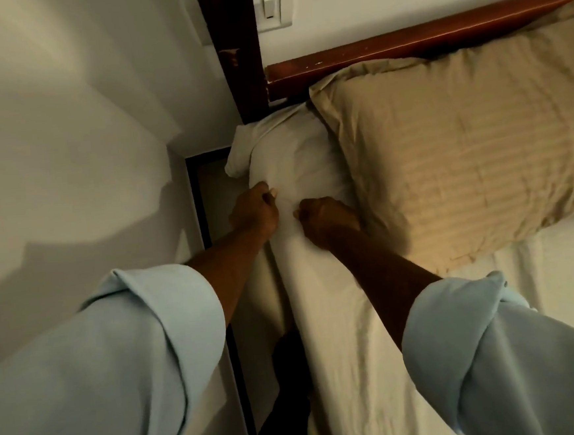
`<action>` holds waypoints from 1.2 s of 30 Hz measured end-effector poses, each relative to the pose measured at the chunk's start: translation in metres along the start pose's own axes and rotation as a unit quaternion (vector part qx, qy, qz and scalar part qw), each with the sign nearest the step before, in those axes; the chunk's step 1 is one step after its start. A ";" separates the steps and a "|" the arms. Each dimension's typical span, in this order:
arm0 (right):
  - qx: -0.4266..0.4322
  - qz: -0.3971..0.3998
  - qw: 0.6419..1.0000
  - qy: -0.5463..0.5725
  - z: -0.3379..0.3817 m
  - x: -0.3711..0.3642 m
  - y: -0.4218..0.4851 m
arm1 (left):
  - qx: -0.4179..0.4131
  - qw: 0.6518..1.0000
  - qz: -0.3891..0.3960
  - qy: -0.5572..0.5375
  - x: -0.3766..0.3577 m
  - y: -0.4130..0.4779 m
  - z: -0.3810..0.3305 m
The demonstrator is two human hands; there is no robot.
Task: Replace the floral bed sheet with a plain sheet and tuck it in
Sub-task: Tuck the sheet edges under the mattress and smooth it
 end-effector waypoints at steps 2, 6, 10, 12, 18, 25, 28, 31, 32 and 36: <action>-0.001 -0.001 1.000 -0.018 0.005 0.001 0.000 | -0.028 0.999 -0.021 0.022 0.005 0.000 0.000; -0.028 -0.010 0.999 0.029 0.009 0.004 -0.001 | -0.048 0.995 -0.081 0.017 0.031 -0.017 -0.016; -0.024 -0.045 0.994 0.096 0.020 0.015 0.002 | -0.016 0.990 -0.140 0.024 0.067 -0.020 -0.032; -0.004 -0.056 0.991 0.120 0.027 0.019 0.004 | 0.003 0.987 -0.158 0.043 0.087 -0.017 -0.026; 0.029 -0.089 0.978 0.187 0.027 0.017 0.004 | 0.038 0.988 -0.121 0.084 0.087 -0.007 0.005; 0.083 -0.238 0.966 0.060 0.023 0.029 -0.002 | 0.096 0.990 -0.022 -0.106 0.055 0.024 0.013; 0.074 -0.229 0.970 0.037 0.028 0.023 0.001 | 0.086 0.980 0.016 -0.181 0.050 0.035 -0.004; 0.075 -0.229 0.970 0.042 0.030 0.023 0.003 | 0.068 0.984 0.067 -0.148 0.038 0.048 -0.028; 0.077 -0.236 0.968 0.040 0.028 0.024 0.005 | 0.065 0.983 0.081 -0.149 0.033 0.056 -0.031; 0.101 -0.264 0.959 0.019 0.028 0.026 0.005 | 0.032 0.995 0.003 -0.098 0.044 0.080 -0.029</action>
Point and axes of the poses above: each hand's wrist, its own y-axis towards the middle knuckle, its own x-axis out of the back of the hand, z = x × y, the point moved 10 cm from there along y, towards the middle knuckle, and after that the axes turned 7 degrees about x, right-handed, at the moved point
